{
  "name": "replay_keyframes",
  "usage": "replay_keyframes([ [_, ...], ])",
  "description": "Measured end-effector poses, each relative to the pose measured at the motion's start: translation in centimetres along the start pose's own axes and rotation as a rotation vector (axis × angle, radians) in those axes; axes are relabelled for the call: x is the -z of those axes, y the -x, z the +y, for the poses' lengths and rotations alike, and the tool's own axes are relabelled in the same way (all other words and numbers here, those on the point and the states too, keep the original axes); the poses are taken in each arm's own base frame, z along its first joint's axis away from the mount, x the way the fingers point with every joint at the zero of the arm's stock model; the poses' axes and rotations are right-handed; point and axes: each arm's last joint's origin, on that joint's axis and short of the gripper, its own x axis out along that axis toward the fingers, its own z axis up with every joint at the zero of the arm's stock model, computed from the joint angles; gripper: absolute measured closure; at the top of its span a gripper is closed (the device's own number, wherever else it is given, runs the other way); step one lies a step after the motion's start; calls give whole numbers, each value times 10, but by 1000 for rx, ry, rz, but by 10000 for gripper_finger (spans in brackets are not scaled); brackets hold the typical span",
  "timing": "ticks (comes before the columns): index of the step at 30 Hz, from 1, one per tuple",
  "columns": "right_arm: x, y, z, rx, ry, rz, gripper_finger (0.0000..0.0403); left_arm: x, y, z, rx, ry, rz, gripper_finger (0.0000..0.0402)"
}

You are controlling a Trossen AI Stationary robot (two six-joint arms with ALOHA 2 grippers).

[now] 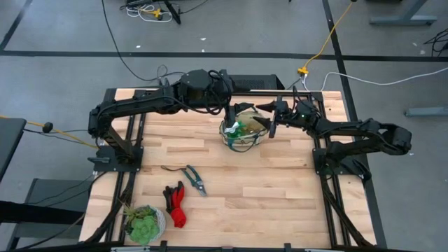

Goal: Pick & Place Garden tools in Gardening bag
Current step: Put the green shear scissors into the gardening bag

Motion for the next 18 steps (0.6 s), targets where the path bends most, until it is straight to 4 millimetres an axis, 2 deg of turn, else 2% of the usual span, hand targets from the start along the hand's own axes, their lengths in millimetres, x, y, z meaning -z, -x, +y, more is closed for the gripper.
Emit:
replay_keyframes([
  [6,-11,3,2,-29,14,-81,133,1,0,0,0,-1,5,134],
  [13,-13,7,3,-35,1,-76,146,5,1,1,-49,-19,58,134],
  [18,-10,7,4,-69,-10,-40,167,3,12,2,-63,-25,104,134],
])
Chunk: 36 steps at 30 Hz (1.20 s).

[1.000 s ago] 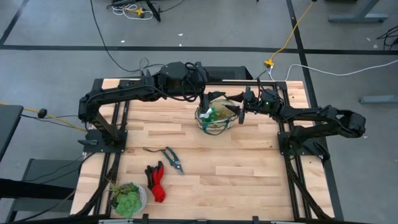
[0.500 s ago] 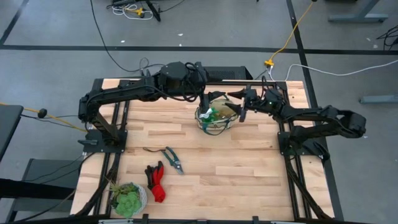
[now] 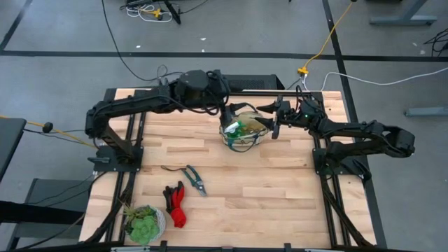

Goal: Pick & Place Garden tools in Gardening bag
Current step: Put the green shear scissors into the gardening bag

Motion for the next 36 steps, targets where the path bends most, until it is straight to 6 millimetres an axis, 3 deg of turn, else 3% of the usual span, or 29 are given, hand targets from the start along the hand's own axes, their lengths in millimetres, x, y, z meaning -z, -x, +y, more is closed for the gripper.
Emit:
replay_keyframes([
  [5,2,0,0,-12,-11,22,184,-12,29,3,-2,14,-10,134],
  [11,2,0,2,-76,-11,29,197,-6,51,0,-55,2,122,148],
  [23,3,0,3,-88,-10,31,200,18,63,-30,44,-197,390,180],
  [31,1,0,8,-132,49,21,199,29,72,-43,68,-206,511,181],
  [36,-7,4,17,-168,69,-21,199,47,62,-50,60,-206,540,181],
])
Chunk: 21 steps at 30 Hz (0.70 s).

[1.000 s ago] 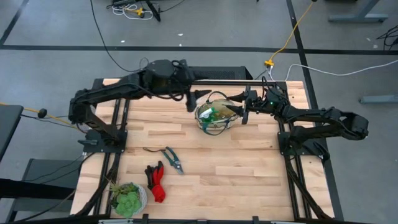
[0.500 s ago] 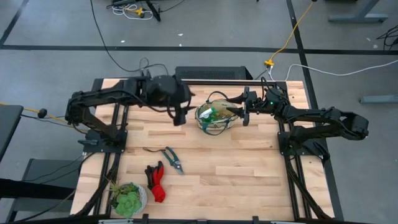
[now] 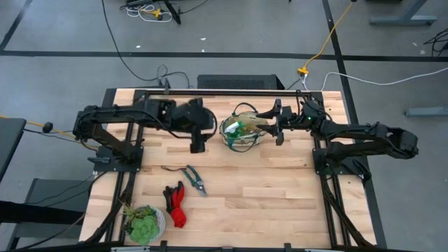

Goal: Pick & Place Garden tools in Gardening bag
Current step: Put the green shear scissors into the gardening bag

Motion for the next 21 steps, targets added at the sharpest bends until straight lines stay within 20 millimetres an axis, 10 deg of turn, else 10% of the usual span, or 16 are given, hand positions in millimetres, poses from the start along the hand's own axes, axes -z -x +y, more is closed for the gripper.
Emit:
replay_keyframes([
  [21,-17,12,29,-108,-77,-27,199,93,-78,-70,59,-220,238,181],
])
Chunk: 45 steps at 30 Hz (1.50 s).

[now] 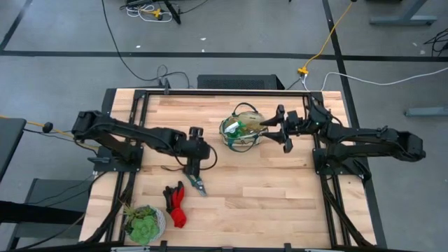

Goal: Pick & Place Garden tools in Gardening bag
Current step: Put the green shear scissors into the gardening bag

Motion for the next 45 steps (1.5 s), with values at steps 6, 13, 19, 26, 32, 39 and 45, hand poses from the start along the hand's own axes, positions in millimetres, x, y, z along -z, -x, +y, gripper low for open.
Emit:
replay_keyframes([
  [6,1,-1,3,-18,-6,8,199,19,-17,-20,83,-34,41,181],
  [13,7,-1,2,12,-21,63,199,28,-21,-39,148,-239,33,181],
  [19,9,-1,2,26,-10,81,199,37,-25,-49,193,-443,31,181],
  [26,10,-1,1,27,-14,91,199,44,-30,-55,215,-523,32,181],
  [32,10,-1,1,27,-13,92,199,49,-35,-56,210,-519,37,181],
  [39,10,-1,1,27,-14,94,199,59,-43,-57,212,-513,46,181],
  [45,10,-1,1,27,-14,94,199,65,-53,-58,207,-494,14,181],
])
